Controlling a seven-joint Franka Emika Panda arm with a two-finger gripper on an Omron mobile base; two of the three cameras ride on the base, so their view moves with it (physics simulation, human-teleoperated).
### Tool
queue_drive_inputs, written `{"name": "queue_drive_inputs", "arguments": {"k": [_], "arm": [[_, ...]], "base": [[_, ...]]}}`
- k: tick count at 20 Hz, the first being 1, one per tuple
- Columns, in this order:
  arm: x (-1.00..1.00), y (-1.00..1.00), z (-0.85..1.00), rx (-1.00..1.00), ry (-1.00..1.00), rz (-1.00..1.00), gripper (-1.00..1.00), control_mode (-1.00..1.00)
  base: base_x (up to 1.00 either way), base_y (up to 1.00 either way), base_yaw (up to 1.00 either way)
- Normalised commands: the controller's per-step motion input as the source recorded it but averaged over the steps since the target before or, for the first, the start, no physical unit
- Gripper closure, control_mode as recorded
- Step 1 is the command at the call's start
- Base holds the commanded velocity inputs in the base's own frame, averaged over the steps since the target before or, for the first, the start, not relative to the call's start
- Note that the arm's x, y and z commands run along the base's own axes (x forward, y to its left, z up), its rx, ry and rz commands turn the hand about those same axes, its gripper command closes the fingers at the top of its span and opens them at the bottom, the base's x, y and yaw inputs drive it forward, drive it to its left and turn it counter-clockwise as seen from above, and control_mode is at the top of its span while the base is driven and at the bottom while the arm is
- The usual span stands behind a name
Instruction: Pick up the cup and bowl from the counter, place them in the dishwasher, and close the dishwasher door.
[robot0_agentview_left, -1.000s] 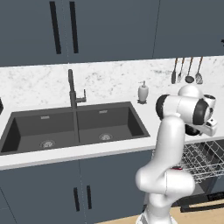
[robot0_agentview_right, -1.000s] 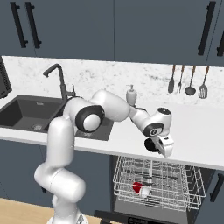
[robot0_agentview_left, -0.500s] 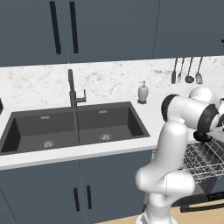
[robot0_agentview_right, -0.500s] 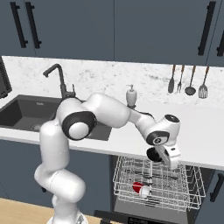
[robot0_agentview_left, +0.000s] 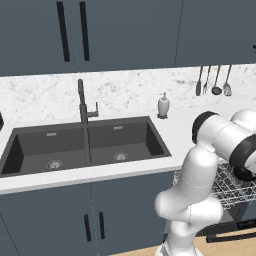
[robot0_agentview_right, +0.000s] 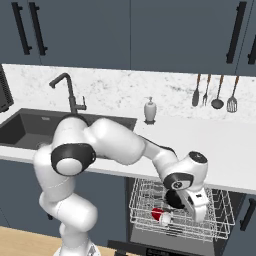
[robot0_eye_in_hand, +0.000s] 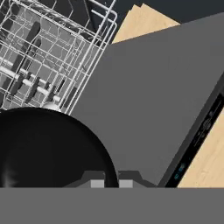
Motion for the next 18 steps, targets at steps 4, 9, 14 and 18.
{"name": "queue_drive_inputs", "arguments": {"k": [4, 9, 14, 18], "arm": [[-0.22, 0.12, -0.55, 0.0, 0.0, 0.0, 1.0, -1.0], [-0.01, 0.01, -0.59, 0.0, 0.03, 0.0, 1.0, -1.0], [0.12, 0.01, -0.35, 0.0, -0.01, 0.0, 1.0, -1.0], [0.18, 0.0, -0.01, 0.06, -0.02, 0.0, 1.0, -1.0]], "base": [[0.0, 0.0, 0.0], [0.0, 0.0, 0.0], [0.0, 0.0, 0.0], [0.0, 0.0, 0.0]]}}
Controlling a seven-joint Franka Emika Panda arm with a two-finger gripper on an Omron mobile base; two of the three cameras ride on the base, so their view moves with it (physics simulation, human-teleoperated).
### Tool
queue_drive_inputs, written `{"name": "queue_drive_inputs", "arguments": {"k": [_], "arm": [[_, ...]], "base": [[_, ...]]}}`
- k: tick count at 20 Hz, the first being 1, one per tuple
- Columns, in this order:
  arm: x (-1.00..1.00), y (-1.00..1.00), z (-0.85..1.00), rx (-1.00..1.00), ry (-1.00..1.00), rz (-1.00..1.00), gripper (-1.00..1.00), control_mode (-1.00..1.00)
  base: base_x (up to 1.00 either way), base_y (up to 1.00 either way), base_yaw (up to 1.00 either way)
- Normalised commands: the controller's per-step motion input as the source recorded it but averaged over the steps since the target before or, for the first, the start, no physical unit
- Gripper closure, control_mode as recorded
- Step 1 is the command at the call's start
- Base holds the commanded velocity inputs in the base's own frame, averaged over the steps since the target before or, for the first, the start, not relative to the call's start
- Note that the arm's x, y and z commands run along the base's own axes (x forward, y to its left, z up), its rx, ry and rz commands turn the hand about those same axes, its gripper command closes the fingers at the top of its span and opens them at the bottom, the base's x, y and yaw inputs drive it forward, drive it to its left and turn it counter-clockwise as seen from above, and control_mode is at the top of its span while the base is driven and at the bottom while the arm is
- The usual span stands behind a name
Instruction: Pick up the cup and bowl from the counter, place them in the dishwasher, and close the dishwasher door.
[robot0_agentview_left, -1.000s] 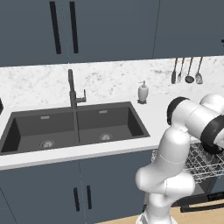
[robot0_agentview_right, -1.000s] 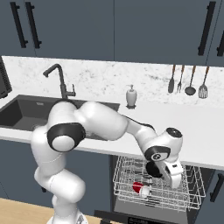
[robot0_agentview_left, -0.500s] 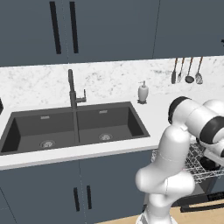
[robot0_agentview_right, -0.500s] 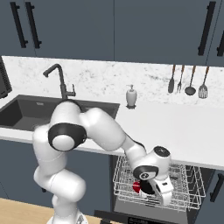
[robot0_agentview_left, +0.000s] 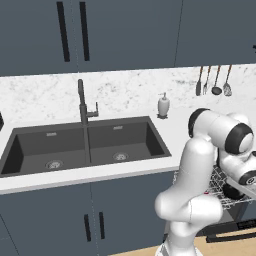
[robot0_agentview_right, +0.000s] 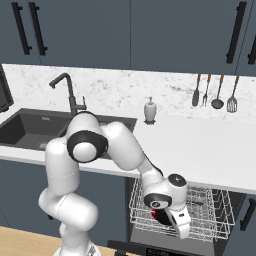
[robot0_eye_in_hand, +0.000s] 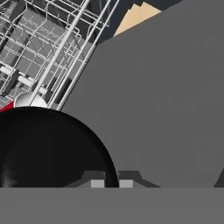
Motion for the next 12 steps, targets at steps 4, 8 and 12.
{"name": "queue_drive_inputs", "arguments": {"k": [4, 8, 12], "arm": [[0.12, -0.13, -0.05, 0.12, -0.05, 0.0, 1.0, -1.0], [0.04, -0.12, -0.14, 0.15, -0.11, 0.0, 1.0, -1.0], [0.14, -0.14, -0.21, 0.14, -0.18, 0.02, 1.0, -1.0]], "base": [[0.0, 0.0, 0.0], [0.0, 0.0, 0.0], [0.0, 0.0, 0.0]]}}
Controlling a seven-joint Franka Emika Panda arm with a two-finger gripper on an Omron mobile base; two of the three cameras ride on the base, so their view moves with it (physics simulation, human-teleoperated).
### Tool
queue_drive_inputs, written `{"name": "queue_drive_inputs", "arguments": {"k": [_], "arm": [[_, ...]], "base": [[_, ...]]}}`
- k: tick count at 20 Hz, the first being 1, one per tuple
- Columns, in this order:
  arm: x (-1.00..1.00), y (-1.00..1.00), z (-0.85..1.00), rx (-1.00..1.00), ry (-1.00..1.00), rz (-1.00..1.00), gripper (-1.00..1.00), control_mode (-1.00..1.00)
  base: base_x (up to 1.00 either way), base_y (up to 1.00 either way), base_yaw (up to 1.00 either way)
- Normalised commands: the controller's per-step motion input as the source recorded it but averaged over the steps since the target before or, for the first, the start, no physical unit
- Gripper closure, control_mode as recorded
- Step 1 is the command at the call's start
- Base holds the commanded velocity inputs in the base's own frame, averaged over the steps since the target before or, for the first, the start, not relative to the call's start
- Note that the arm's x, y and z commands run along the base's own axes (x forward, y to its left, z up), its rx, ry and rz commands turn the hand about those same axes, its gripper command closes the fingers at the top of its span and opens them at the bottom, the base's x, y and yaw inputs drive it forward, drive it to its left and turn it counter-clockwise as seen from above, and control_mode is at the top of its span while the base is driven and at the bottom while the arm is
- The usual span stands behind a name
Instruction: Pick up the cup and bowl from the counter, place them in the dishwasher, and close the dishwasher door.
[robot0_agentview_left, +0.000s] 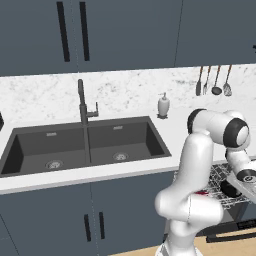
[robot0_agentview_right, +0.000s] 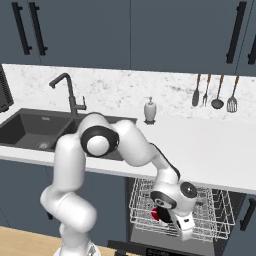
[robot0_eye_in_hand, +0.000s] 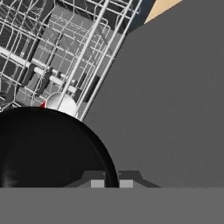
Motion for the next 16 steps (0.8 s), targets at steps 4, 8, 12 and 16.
{"name": "queue_drive_inputs", "arguments": {"k": [4, 8, 12, 16], "arm": [[0.06, -0.07, -0.09, 0.03, -0.15, 0.12, 1.0, -1.0], [0.1, -0.03, -0.16, 0.0, -0.07, 0.27, 1.0, -1.0], [0.24, -0.01, -0.13, 0.0, -0.06, 0.33, 1.0, -1.0], [0.39, 0.0, 0.0, 0.0, -0.05, 0.31, 1.0, -1.0]], "base": [[0.0, 0.0, 0.0], [0.0, 0.0, 0.0], [0.0, 0.0, 0.0], [0.0, 0.0, 0.0]]}}
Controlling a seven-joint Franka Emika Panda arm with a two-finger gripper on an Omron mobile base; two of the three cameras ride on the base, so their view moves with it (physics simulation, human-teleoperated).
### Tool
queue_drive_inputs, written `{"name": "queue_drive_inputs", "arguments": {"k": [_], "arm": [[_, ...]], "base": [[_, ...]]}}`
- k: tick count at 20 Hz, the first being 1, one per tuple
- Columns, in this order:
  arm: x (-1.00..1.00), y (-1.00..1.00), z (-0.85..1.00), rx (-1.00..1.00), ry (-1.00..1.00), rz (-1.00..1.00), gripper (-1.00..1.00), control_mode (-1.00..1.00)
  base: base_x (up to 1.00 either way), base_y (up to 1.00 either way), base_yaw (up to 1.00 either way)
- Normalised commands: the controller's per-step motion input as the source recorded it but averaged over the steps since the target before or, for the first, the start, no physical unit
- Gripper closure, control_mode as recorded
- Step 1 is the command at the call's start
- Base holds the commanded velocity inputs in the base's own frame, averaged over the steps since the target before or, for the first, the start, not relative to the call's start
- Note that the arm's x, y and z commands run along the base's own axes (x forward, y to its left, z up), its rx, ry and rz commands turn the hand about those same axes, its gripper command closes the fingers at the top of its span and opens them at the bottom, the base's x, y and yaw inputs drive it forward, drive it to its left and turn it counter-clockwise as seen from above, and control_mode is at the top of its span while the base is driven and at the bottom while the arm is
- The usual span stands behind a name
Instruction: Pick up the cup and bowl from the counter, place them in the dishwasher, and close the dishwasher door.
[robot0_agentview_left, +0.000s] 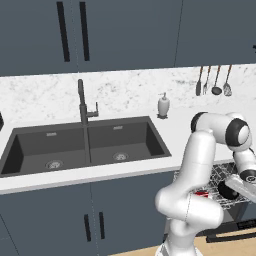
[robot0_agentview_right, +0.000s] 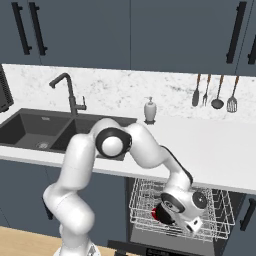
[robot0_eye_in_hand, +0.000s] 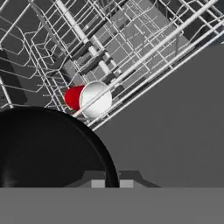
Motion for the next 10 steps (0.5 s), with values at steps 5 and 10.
{"name": "queue_drive_inputs", "arguments": {"k": [5, 10], "arm": [[0.41, 0.0, 0.0, 0.0, -0.21, 0.21, 1.0, -1.0], [0.27, 0.0, -0.17, 0.0, -0.46, 0.21, 1.0, -1.0]], "base": [[0.0, 0.0, 0.0], [0.0, 0.0, 0.0]]}}
